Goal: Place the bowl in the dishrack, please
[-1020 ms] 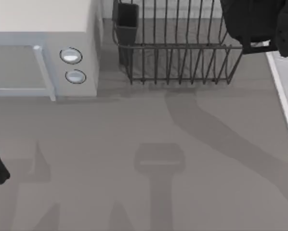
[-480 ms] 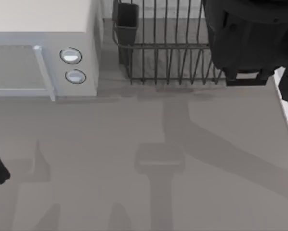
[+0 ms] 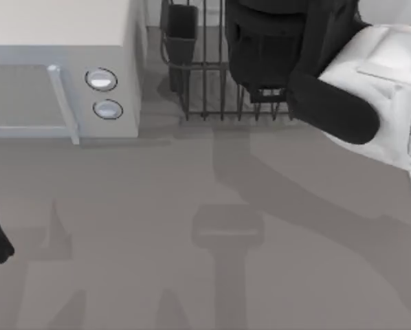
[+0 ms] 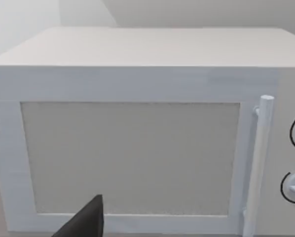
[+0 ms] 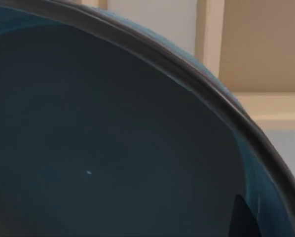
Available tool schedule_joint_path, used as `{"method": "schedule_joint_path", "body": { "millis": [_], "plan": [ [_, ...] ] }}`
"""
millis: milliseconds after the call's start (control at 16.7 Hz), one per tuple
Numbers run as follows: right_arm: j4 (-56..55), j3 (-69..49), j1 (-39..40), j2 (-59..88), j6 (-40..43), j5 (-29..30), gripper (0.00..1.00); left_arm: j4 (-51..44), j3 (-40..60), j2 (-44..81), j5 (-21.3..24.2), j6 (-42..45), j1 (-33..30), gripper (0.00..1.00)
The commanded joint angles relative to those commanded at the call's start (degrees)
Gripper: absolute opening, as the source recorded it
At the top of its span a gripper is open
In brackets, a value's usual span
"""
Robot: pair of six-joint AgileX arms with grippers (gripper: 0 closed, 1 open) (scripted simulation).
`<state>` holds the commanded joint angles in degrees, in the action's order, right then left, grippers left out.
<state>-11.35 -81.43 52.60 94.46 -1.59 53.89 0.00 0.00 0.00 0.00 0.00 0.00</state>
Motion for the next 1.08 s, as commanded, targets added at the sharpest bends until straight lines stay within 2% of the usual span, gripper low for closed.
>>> {"method": "schedule_joint_path", "body": {
  "millis": [420, 600, 840, 1080],
  "plan": [
    [-24.8, 3.9, -13.4, 19.0, 0.2, -12.9, 0.00, 0.0, 0.0, 0.0, 0.0, 0.0, 0.0, 1.00],
    [-28.7, 5.0, -16.3, 22.6, 0.5, -15.7, 0.00, 0.0, 0.0, 0.0, 0.0, 0.0, 0.0, 1.00],
    [-28.8, 5.1, -16.4, 22.7, 0.6, -15.8, 0.00, 0.0, 0.0, 0.0, 0.0, 0.0, 0.0, 1.00],
    [-28.8, 5.1, -16.4, 22.7, 0.6, -15.8, 0.30, 0.0, 0.0, 0.0, 0.0, 0.0, 0.0, 1.00]
  ]
}}
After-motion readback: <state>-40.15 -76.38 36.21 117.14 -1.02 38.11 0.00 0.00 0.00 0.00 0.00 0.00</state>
